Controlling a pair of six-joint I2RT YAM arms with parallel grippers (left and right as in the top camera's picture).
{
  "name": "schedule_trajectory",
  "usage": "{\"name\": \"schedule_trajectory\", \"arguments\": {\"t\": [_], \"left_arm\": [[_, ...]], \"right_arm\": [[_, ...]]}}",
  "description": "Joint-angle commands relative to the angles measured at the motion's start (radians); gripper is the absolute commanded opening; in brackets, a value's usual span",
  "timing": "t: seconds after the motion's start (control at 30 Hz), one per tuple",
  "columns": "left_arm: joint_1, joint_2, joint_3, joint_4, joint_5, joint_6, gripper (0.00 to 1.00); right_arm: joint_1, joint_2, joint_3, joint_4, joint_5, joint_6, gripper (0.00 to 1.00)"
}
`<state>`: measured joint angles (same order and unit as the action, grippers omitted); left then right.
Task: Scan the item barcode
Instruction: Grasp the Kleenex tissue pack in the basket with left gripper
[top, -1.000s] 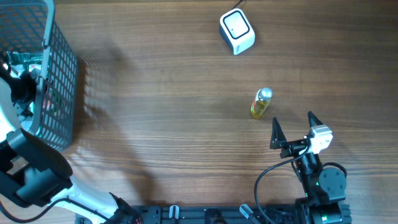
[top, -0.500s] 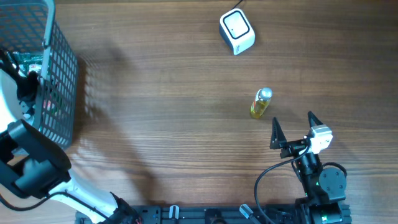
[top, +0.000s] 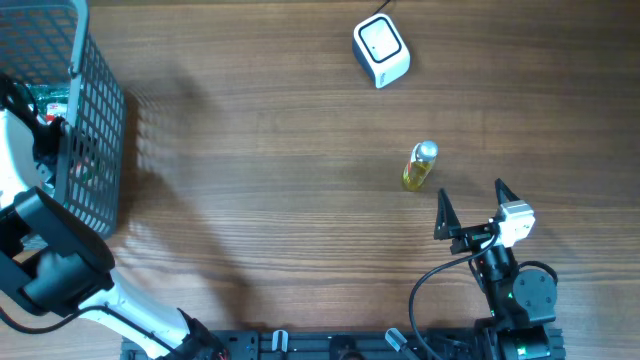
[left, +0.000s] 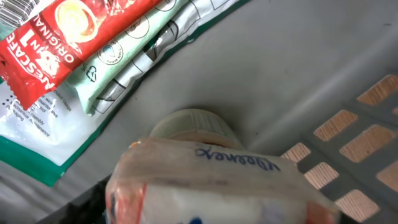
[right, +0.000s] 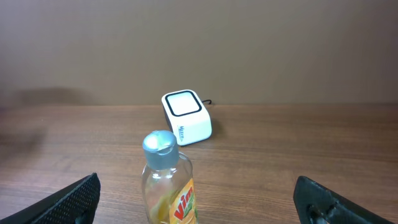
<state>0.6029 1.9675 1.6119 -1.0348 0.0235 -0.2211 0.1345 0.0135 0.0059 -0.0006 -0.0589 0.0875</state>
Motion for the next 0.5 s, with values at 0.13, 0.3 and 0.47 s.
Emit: {"name": "schedule_trajectory", "arguments": {"t": [0.13, 0.3, 0.47], "left_arm": [[0.005, 0.001, 0.001, 0.005, -0.017, 0.029, 0.46], [0.042, -0.061, 0.115, -0.021, -0.017, 0.035, 0.43], [0.058, -0.160, 0.259, -0.027, -0.014, 0.035, 0.39]], "right_arm": [[-0.002, -0.006, -0.001, 0.002, 0.009, -0.008, 1.00], [-0.002, -0.006, -0.001, 0.002, 0.009, -0.007, 1.00], [-0.002, -0.006, -0.001, 0.002, 0.009, -0.007, 1.00]]}}
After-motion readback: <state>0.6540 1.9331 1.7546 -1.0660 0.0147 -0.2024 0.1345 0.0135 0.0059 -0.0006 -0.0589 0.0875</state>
